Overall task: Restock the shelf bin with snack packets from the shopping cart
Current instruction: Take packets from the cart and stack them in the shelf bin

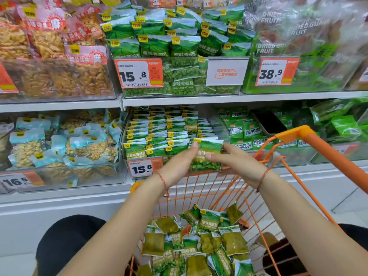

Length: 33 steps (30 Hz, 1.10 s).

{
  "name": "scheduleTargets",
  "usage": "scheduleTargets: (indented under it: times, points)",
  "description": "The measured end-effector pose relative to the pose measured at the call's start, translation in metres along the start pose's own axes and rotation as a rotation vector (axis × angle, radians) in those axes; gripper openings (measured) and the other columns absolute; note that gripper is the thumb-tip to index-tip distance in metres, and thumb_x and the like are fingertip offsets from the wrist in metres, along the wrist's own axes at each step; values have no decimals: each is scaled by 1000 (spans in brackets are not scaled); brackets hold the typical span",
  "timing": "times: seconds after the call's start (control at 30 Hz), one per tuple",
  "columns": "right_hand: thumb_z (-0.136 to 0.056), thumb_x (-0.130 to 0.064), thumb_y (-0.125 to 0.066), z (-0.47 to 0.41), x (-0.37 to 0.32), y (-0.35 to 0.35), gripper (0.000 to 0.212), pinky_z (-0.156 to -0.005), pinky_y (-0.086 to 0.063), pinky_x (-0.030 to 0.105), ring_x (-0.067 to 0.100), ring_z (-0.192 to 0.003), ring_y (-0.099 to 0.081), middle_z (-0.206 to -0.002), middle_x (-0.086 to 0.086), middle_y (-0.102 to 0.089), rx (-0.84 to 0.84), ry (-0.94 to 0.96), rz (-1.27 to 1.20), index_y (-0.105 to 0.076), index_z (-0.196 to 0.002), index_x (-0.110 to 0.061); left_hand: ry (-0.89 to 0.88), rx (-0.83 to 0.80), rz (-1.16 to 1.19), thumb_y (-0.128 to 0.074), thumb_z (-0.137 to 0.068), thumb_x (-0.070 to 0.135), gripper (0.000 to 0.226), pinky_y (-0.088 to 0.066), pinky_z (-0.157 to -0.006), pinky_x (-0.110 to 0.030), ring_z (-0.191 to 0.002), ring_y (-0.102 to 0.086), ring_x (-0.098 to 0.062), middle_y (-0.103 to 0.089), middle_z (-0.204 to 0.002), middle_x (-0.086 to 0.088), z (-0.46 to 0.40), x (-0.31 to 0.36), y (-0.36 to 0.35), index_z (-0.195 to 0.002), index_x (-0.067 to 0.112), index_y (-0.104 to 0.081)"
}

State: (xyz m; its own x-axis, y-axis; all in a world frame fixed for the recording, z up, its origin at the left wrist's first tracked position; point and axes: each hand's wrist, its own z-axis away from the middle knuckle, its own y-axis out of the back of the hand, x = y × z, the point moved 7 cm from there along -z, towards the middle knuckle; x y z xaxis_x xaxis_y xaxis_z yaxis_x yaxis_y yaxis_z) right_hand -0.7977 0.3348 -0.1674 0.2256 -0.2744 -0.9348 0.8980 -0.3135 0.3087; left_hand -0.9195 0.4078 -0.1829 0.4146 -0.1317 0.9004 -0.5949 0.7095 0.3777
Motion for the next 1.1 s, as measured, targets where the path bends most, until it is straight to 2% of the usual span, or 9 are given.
scheduleTargets:
  times: [0.1,0.17,0.3,0.43,0.63,0.73,0.87,0.97,1.1]
  points:
    - [-88,-29,-65,-37,-9,12,84,-68,-54,25,15,-100,-52,-135,-3,-41,118,-3,-19,-12,-151,-10,-188,444,-503,-23,-99,52,62,-31,-109,-37,-133,-38,-26,-43,-144,-9,-23,11,48,-146,13,-33]
    - [-89,-29,-64,-63,-12,16,83,-82,-55,34,17,-111,-49,-147,6,-35,174,7,1,-12,-151,-8,-207,593,-765,-22,-99,50,63,-21,-115,-40,-138,-27,-26,-36,-148,-10,-39,3,65,-148,11,-27]
    - [-91,-30,-61,-106,-12,23,78,-99,-40,33,25,-128,-41,-152,11,-27,255,54,117,-15,-150,-6,-36,471,-888,-9,-95,60,72,1,-119,-40,-147,-4,-22,-14,-158,-6,-70,-44,73,-152,15,-13]
    - [-92,-27,-61,-139,-7,26,69,-93,-33,22,23,-131,-38,-145,9,-36,256,60,134,-24,-147,-8,-75,533,-929,8,-84,66,86,5,-118,-39,-147,0,-18,-11,-159,-1,-74,-54,70,-152,17,-12]
    - [-83,-26,-72,-186,10,16,85,-110,-34,46,32,-133,-36,-150,13,-31,183,-31,30,-20,-149,-11,-111,588,-913,14,-79,64,91,6,-116,-38,-146,-4,-19,-16,-158,-1,-71,-55,69,-151,16,-17]
    - [-81,-24,-74,-198,17,8,88,-113,-30,47,29,-137,-34,-152,9,-30,127,-38,20,-20,-150,-13,-122,603,-910,12,-81,64,90,8,-116,-37,-146,-4,-19,-17,-158,-1,-72,-53,70,-150,16,-19]
    - [-80,-27,-74,-207,27,7,82,-111,-33,41,27,-134,-40,-147,9,-41,141,-25,85,-30,-146,-8,-136,629,-898,8,-83,64,88,6,-116,-38,-146,-8,-20,-21,-156,-2,-73,-54,71,-149,15,-24]
    - [-83,-17,-72,-204,28,13,70,-109,-33,32,26,-134,-40,-147,9,-41,228,-5,126,-37,-143,-5,-148,640,-894,6,-85,63,86,3,-117,-39,-145,-12,-21,-25,-155,-4,-72,-53,70,-148,14,-28]
    - [-86,-6,-66,-196,26,13,52,-93,-41,25,24,-117,-54,-127,7,-58,305,53,203,-48,-135,-4,-142,627,-886,7,-84,63,86,6,-117,-39,-146,-7,-20,-20,-157,-2,-71,-53,70,-149,15,-23]
